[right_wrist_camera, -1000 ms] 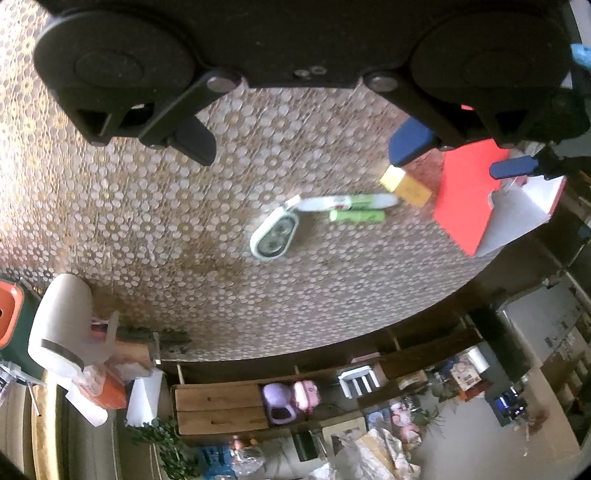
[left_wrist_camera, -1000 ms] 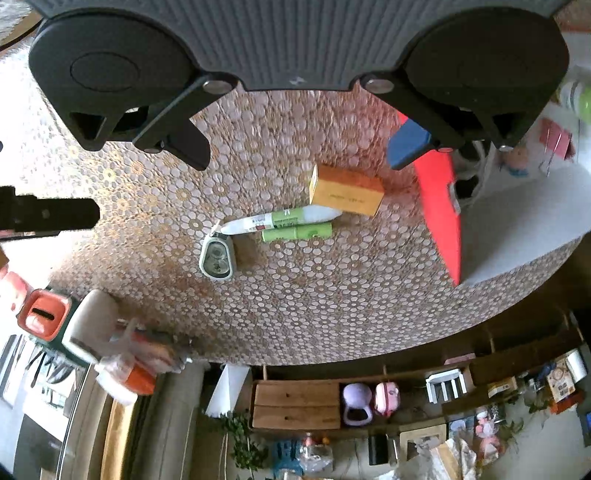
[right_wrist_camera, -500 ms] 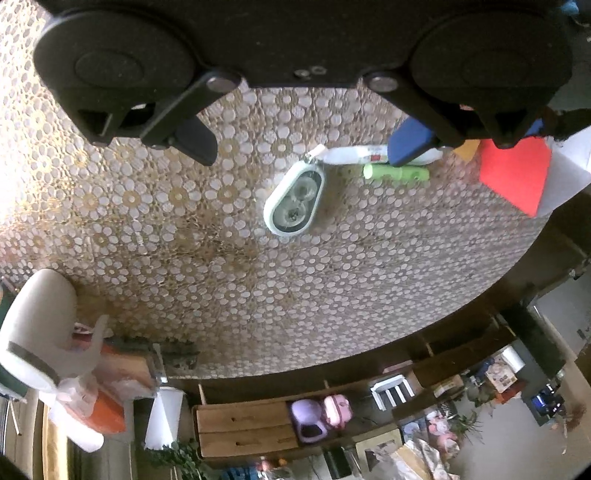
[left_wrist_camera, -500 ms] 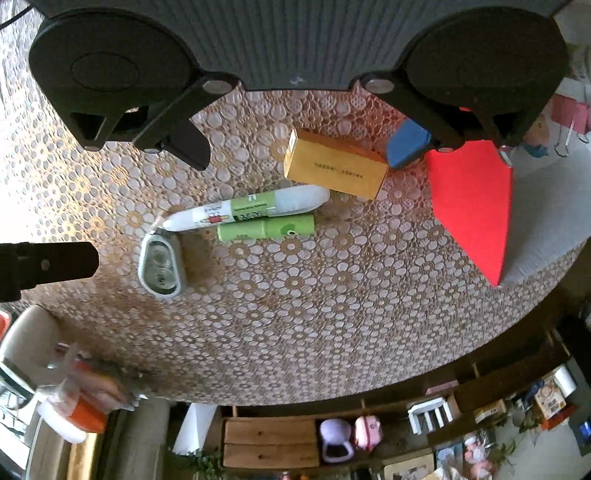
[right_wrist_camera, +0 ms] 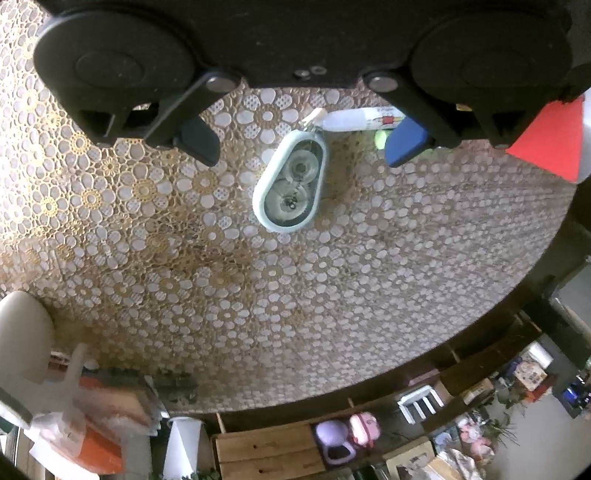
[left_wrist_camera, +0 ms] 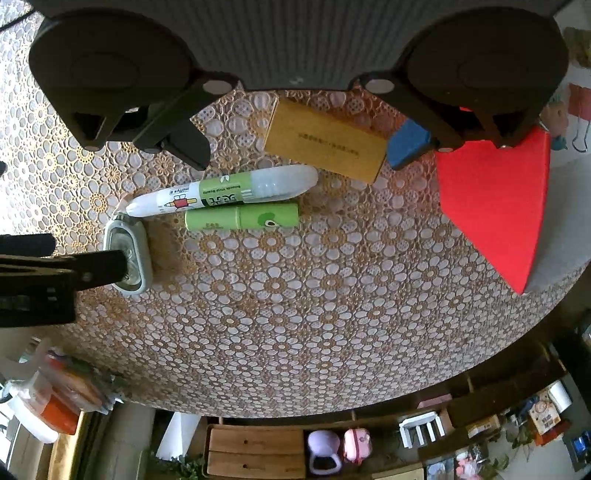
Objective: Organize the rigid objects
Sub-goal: 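Move both grippers over the remaining items on the table, then grasp the grey tape dispenser with the right gripper while the left gripper approaches the orange box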
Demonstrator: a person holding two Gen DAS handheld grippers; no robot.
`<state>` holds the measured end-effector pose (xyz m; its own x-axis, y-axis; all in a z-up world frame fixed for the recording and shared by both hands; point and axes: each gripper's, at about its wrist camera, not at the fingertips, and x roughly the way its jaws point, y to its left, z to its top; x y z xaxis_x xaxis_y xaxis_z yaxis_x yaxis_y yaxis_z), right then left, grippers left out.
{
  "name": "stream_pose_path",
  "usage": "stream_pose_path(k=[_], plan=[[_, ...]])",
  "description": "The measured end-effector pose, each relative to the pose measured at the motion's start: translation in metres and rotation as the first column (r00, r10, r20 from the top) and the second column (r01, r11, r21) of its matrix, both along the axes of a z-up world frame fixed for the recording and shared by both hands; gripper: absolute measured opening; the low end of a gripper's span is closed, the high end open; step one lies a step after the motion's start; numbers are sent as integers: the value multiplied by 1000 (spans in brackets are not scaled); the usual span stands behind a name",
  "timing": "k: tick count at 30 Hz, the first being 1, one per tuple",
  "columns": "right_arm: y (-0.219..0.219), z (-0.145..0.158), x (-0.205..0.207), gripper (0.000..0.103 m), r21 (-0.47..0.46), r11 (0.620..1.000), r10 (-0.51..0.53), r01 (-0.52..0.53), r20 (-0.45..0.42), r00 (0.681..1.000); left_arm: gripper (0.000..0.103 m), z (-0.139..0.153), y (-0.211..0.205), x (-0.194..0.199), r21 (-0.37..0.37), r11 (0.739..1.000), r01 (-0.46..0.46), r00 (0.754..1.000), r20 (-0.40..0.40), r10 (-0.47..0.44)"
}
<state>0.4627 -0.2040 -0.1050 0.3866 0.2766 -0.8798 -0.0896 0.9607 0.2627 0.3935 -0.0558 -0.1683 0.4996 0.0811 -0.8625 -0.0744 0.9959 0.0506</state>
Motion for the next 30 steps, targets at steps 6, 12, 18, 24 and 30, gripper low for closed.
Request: stream_pose_path(k=[6,12,18,24,30], plan=[[13,-15,10,90,-32,999,-9,8,-15,1000,102,1,-1,-4,-6,999,45,999,9,-45],[27,-25,14,83,-57,998,13,-15,-26,1000,102,1,-2,-2,12,998,61,998,-8,-61],[36,-28,16,79,-78,996,35,-37,-16,999,101,-1,-1,-1,24,999,33,999,1,-33],[44,-25,16,60,-96,994,47,-47,-3,999,101,-6,-4,0,58,998,17,1000,20,-18],[27,-25,18,44,-86,995,52,-52,5,999,86,-3,-3,-7,97,995,3,999,47,-7]])
